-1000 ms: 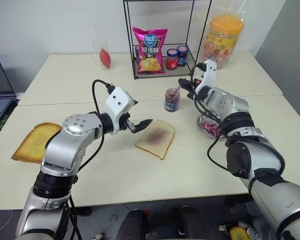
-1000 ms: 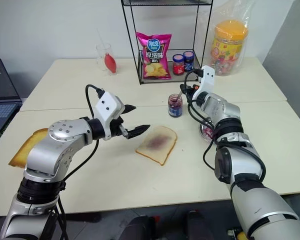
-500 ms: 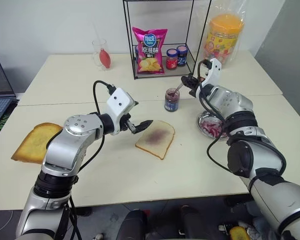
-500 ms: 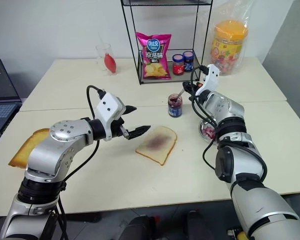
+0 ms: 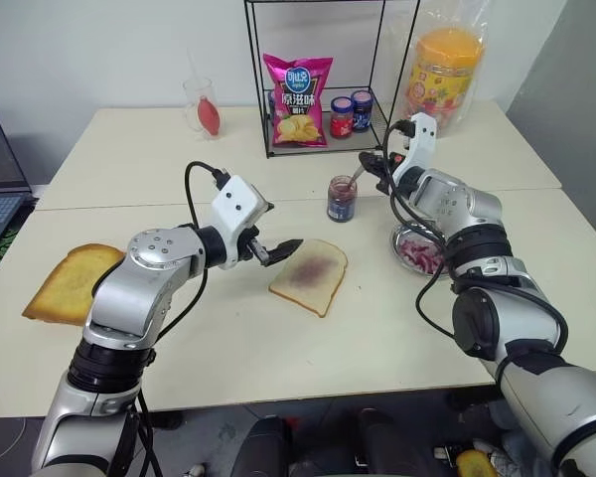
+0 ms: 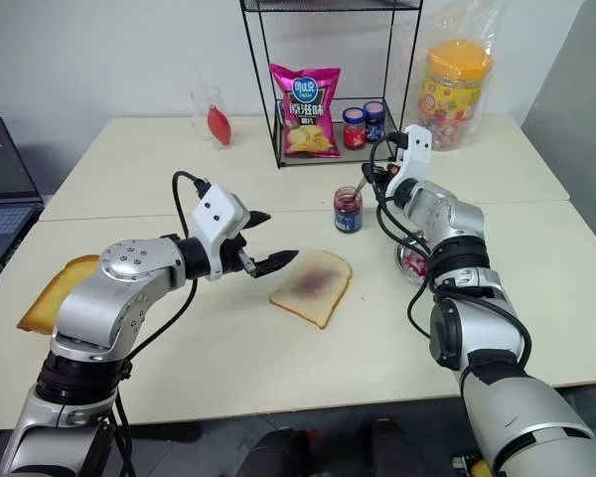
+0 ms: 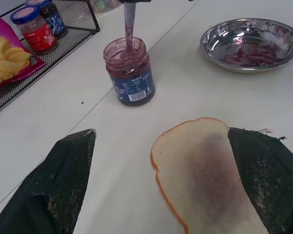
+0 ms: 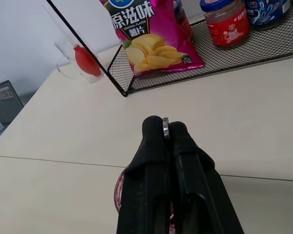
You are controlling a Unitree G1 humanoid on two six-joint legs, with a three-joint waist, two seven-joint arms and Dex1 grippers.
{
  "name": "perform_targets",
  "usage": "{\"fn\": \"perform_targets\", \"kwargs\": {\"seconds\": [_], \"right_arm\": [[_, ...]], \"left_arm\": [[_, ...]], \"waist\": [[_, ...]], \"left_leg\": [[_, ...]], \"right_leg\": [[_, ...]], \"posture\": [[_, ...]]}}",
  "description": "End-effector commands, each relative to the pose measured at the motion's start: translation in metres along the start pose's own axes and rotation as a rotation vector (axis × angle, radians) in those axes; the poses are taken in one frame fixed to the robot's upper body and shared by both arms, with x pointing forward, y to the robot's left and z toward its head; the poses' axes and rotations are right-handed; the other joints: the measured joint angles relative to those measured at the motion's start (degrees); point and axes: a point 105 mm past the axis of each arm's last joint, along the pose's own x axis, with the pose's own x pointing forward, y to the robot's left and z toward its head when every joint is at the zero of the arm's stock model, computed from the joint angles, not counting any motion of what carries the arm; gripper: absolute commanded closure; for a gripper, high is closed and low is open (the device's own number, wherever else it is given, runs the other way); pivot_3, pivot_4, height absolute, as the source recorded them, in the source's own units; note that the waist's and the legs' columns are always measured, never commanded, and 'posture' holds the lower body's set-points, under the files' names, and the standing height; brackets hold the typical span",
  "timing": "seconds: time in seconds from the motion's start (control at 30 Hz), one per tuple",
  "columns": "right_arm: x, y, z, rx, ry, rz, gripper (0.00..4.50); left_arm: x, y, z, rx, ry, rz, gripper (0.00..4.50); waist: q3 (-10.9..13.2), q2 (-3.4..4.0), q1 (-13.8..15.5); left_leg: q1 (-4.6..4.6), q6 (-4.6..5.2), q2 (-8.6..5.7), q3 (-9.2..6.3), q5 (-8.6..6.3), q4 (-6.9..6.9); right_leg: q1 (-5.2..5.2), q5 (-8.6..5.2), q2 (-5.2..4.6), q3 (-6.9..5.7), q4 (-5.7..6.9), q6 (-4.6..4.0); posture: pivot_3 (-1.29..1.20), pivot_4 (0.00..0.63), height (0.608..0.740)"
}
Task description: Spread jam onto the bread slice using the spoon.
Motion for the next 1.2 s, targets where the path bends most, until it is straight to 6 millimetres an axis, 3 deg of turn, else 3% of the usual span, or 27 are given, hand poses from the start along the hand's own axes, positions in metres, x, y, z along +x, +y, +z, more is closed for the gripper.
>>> {"fn": "perform_targets", "kwargs": {"seconds": [0.03, 0.3, 0.57, 0.8, 1.2], "right_arm": [[-0.004, 0.005, 0.025, -0.005, -0.087, 0.023, 4.49], [-0.005, 0.001, 0.024, 0.176, -0.088, 0.025, 4.49], [-0.006, 0.001, 0.026, 0.185, -0.096, 0.021, 4.49], [0.001, 0.016, 0.017, -0.082, -0.068, 0.039, 4.49], [0.007, 0.014, 0.003, -0.142, -0.026, 0.014, 4.49]], "left_arm": [[-0.002, 0.002, 0.013, 0.05, -0.035, 0.009, 0.0], [-0.003, 0.002, 0.013, 0.053, -0.034, 0.009, 0.0], [-0.003, 0.002, 0.013, 0.053, -0.035, 0.009, 0.0], [-0.002, 0.002, 0.014, 0.057, -0.036, 0.008, 0.0], [-0.003, 0.002, 0.014, 0.057, -0.035, 0.01, 0.0]], "waist": [[0.0, 0.0, 0.0], [0.0, 0.0, 0.0], [0.0, 0.0, 0.0], [0.0, 0.01, -0.1], [0.0, 0.01, 0.0]], "left_leg": [[0.0, 0.0, 0.0, 0.0, 0.0, 0.0], [0.0, 0.0, 0.0, 0.0, 0.0, 0.0], [0.0, 0.0, 0.0, 0.01, 0.0, 0.0], [0.01, 0.0, 0.0, 0.02, 0.0, -0.01], [-0.01, 0.0, -0.01, 0.0, 0.0, -0.01]], "right_leg": [[0.0, 0.0, 0.0, 0.0, 0.0, 0.0], [0.0, 0.0, 0.0, 0.0, 0.0, 0.0], [0.0, 0.0, 0.0, 0.0, 0.0, 0.0], [-0.01, 0.0, 0.02, -0.01, 0.0, 0.0], [-0.01, 0.0, 0.01, 0.0, -0.01, 0.0]], "posture": [[0.0, 0.15, 0.74], [0.0, 0.15, 0.74], [0.0, 0.15, 0.74], [0.0, 0.15, 0.74], [0.0, 0.15, 0.74]]}}
